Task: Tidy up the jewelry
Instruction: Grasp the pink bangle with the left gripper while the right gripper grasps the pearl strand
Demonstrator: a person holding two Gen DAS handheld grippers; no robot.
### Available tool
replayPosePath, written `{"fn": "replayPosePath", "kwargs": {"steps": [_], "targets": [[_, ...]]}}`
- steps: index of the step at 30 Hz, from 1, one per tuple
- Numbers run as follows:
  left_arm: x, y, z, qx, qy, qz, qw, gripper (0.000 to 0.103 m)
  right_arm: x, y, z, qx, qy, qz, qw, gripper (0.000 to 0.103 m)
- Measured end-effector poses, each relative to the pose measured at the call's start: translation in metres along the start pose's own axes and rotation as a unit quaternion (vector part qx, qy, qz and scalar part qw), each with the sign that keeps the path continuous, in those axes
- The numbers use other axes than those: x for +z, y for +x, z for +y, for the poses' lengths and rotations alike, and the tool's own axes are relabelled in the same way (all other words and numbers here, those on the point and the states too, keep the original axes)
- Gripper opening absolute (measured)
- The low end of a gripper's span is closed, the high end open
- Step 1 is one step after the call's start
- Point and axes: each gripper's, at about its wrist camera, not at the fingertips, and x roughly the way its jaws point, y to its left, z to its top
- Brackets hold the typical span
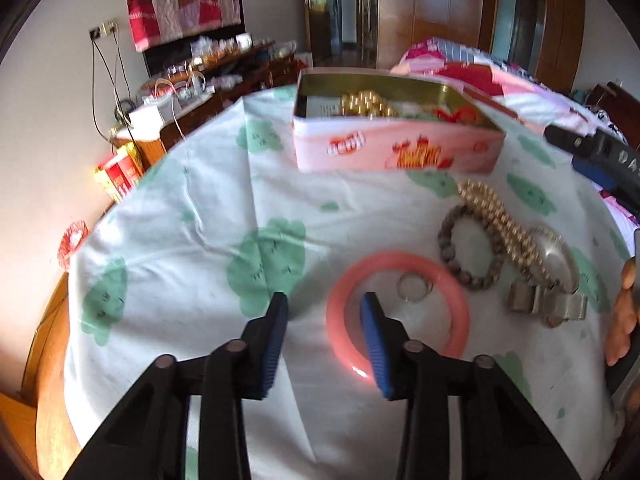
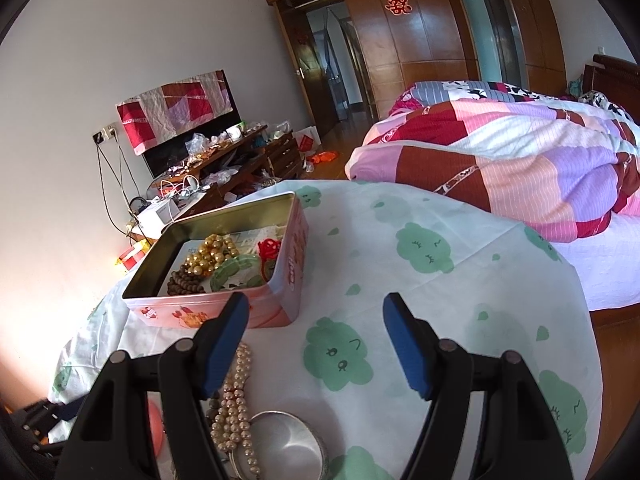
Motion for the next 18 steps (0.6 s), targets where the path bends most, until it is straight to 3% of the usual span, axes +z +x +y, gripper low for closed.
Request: {"fn": "replayPosePath", "kwargs": {"steps": [6,12,18], "targets": [[-0.001,-0.003,-0.001,0.000,0.005,0.001,1.0000,0.037,-0.001,0.000,0.005,-0.001,-0.011,0.012,1.000,0.073],[-0.002,-0.005,-0.014,-0.008,0.035,-0.004,0.9993,0.011,-0.016,-0.001,0.005,-0.002,-0.008,0.063,0.998,0.073],[-0.002,-0.006,-0.008,-0.019,0.013,-0.005,0.9997,0.010,-0.020,-0.012,-0.002,0.003,0.006,0.053,0.999,0.073]]}}
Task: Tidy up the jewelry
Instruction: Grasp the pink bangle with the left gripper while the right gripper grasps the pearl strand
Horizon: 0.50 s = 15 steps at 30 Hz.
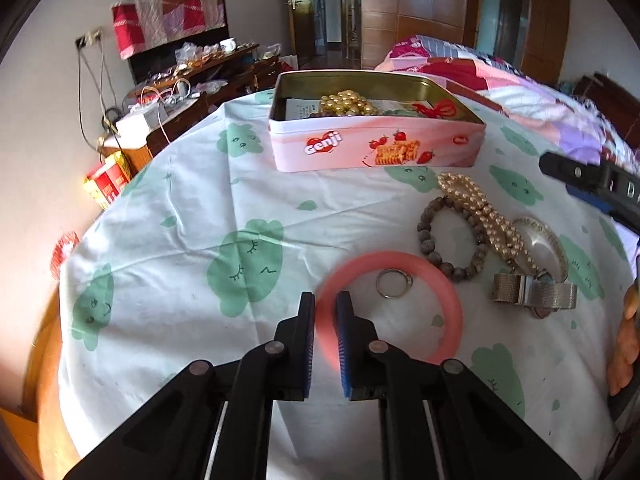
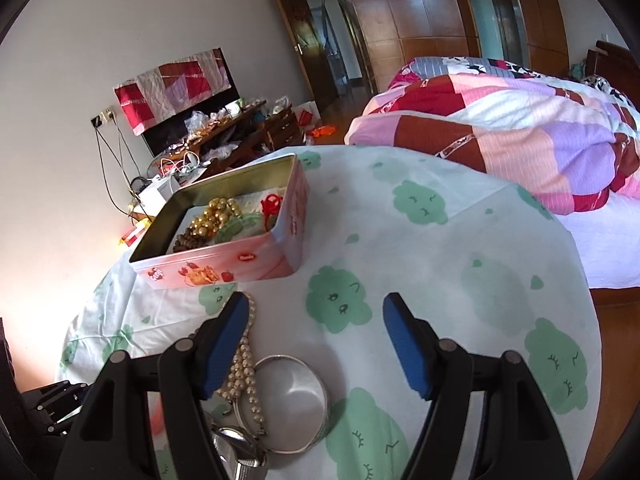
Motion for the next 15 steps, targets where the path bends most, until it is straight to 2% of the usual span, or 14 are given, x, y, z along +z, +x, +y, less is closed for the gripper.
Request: {"fn": "replayPosePath", "kwargs": {"steps": [3,6,11,13,15], "targets": [[-0.001,-0.003,0.009,-0.004,-0.026,-0.008,0.9996,0.010,-0.001,0.000,0.000,-0.001,0.002,-0.001,1.000,0.073],[-0.002,-0.013,0.016,-0.021,-0.053,-0.036,0.9977,0.009,0.000,-0.002,0.002,0.000,0.001,-0.006,1.000,0.073],[-0.003,-0.027,0.025,-0.060,-0.101,-0.076,0.9901,0.009,-0.001,-0.003,0.004,0.016,-0.006,-0.009,1.000,0.073],[-0.001,-0.033,0.028,-0.070,-0.111,-0.091,0.9872,0.009,-0.001,0.000,0.008,0.022,-0.014,-0.001,1.000,0.069],[0.002,-0.038,0.028,-0.071,-0.111,-0.100,0.9861,0.009,-0.001,0.006,0.014,0.030,-0.031,0.018,0.999,0.060]]}}
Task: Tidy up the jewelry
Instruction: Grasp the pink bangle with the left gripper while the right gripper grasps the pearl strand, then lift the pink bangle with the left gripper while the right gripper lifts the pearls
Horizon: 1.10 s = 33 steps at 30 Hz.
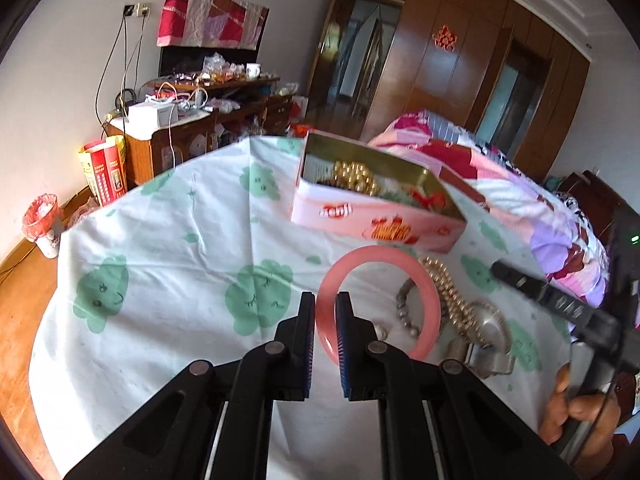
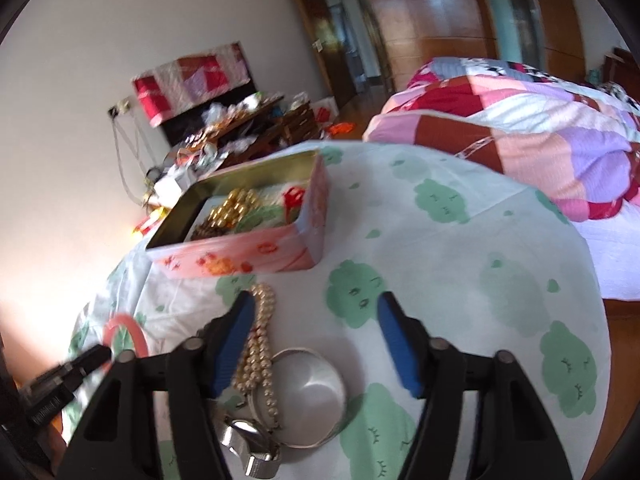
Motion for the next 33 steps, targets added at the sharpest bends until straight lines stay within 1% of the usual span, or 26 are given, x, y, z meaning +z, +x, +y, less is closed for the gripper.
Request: {"fn": "replayPosePath", "kwargs": {"steps": [3,7,8,13,18,19,20,21,23,26,27,29,31,32,33], "targets": [[0.003,-0.002,0.000,-0.003,-0.001,-0.005,1.0000,0.009,-0.001,0.009,0.009,0.006,-0.023,0.027,0.999,0.056],[0.005,-0.003,-0.001,-0.005,-0.001,-0.008,1.0000,0.009,-0.004,0.029,0.024,0.027,-0.065,0.078,0.994,0.050],[0.005,-0.003,0.001,-0.005,-0.001,-0.008,1.0000,0.009,-0.005,0.036,0.028,0.028,-0.075,0.098,0.992,0.048],[0.005,-0.001,0.002,-0.004,-0.002,-0.004,1.0000,0.009,-0.008,0.044,0.042,0.006,-0.119,0.110,0.987,0.047],[0.006,-0.002,0.005,-0.001,-0.006,-0.005,1.0000,0.010,-0.010,0.050,0.048,-0.002,-0.141,0.121,0.983,0.046],[0.007,-0.002,0.006,-0.001,-0.009,-0.005,0.9999,0.010,-0.009,0.050,0.049,-0.003,-0.145,0.121,0.982,0.043],[0.007,-0.003,0.007,-0.001,-0.010,-0.006,0.9999,0.010,-0.009,0.049,0.049,0.001,-0.146,0.121,0.982,0.031],[0.007,-0.004,0.008,-0.001,-0.012,-0.006,0.9999,0.010,-0.009,0.050,0.049,0.005,-0.147,0.122,0.982,0.023],[0.007,-0.004,0.009,0.001,-0.014,-0.008,0.9999,0.010,-0.009,0.049,0.048,0.008,-0.145,0.122,0.982,0.021],[0.007,-0.004,0.010,-0.002,-0.017,-0.006,0.9998,0.010,-0.008,0.049,0.046,0.018,-0.133,0.124,0.983,0.021],[0.007,-0.004,0.010,-0.002,-0.016,-0.006,0.9999,0.010,-0.007,0.049,0.043,0.029,-0.124,0.124,0.984,0.020],[0.007,-0.002,0.009,-0.002,-0.015,-0.004,0.9999,0.010,-0.006,0.046,0.035,0.066,-0.090,0.123,0.986,0.017],[0.007,-0.001,0.010,-0.003,-0.016,-0.002,0.9999,0.010,-0.004,0.042,0.027,0.083,-0.065,0.114,0.988,0.014],[0.007,0.000,0.010,-0.004,-0.016,-0.001,0.9999,0.010,-0.003,0.040,0.027,0.087,-0.060,0.110,0.988,0.011],[0.007,0.001,0.010,-0.004,-0.016,0.000,0.9999,0.010,-0.002,0.036,0.025,0.097,-0.053,0.103,0.989,0.011]]}}
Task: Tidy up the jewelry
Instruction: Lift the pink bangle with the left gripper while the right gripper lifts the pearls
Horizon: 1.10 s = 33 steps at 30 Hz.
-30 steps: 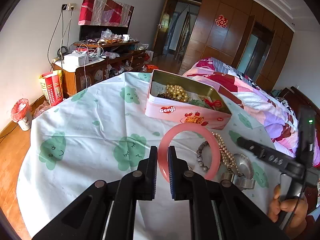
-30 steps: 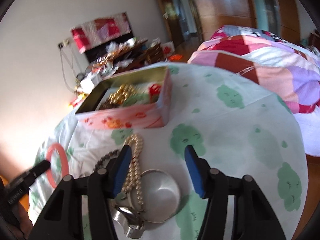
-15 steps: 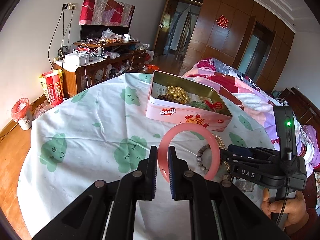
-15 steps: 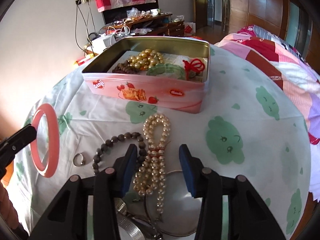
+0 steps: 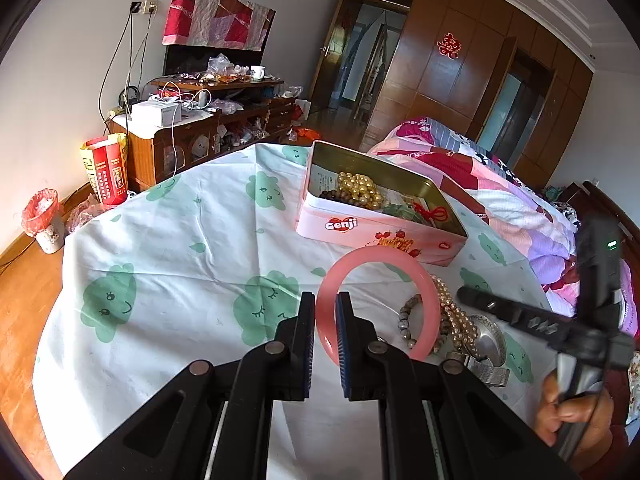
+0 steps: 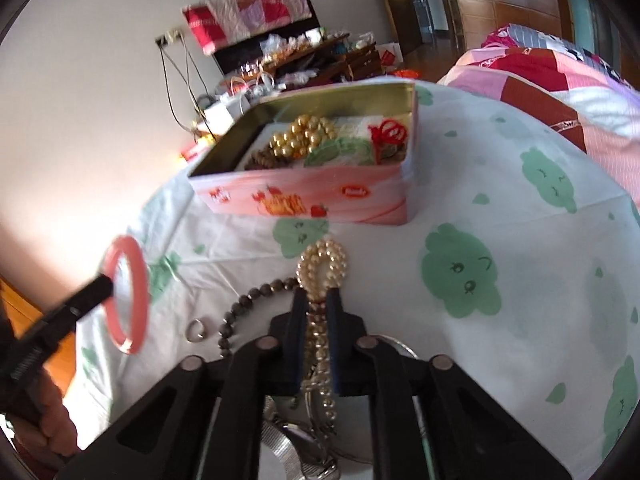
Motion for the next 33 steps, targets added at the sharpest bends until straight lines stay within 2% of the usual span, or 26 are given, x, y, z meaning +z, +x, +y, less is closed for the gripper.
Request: {"fn": "replayPosePath", "kwargs": {"steps": [3,8,10,11,12,18,20,21,22,23,27,29,33], "targets": [[0.000,0.002,0.000,0.000,-0.001,0.002,1.0000,0.010,0.004,-0.017,0.001,0.024,0.005,-0.029,0.999,0.011],[-0.001,0.004,-0.002,0.000,0.002,0.005,1.0000,0.010,0.011,-0.014,0.010,-0.021,-0.027,-0.027,0.999,0.013],[-0.001,0.004,-0.002,0.002,0.002,0.005,1.0000,0.010,0.012,-0.005,0.006,-0.025,-0.023,-0.011,0.999,0.025],[-0.001,0.004,-0.002,0.002,0.001,0.005,1.0000,0.010,0.012,0.002,0.004,-0.022,-0.016,-0.001,1.000,0.038],[-0.001,0.004,-0.002,0.002,0.001,0.005,1.0000,0.010,0.012,0.006,0.004,-0.020,-0.013,0.002,1.000,0.045],[0.000,0.005,-0.001,0.001,0.000,0.005,1.0000,0.010,0.012,0.022,0.007,-0.047,-0.041,0.025,0.998,0.046],[0.000,0.005,-0.001,0.000,0.001,0.006,1.0000,0.010,0.013,0.027,0.017,-0.069,-0.078,0.037,0.994,0.046],[0.000,0.005,-0.002,-0.001,0.002,0.005,1.0000,0.010,0.012,0.028,0.021,-0.083,-0.095,0.038,0.991,0.041],[0.000,0.005,-0.002,-0.001,0.003,0.005,1.0000,0.010,0.010,0.028,0.024,-0.099,-0.108,0.037,0.988,0.035],[0.000,0.005,-0.002,-0.001,0.004,0.004,1.0000,0.010,0.008,0.028,0.024,-0.101,-0.112,0.037,0.988,0.018],[0.001,0.005,0.000,-0.001,0.000,0.004,1.0000,0.010,0.006,0.021,0.011,-0.052,-0.057,0.029,0.997,0.014],[0.001,0.006,0.002,0.000,-0.003,0.005,1.0000,0.010,0.006,0.009,0.003,-0.024,-0.028,0.007,0.999,0.010],[0.001,0.009,0.001,-0.005,-0.007,0.006,0.9999,0.010,0.011,-0.019,-0.005,0.026,0.011,-0.037,0.999,0.010]]}}
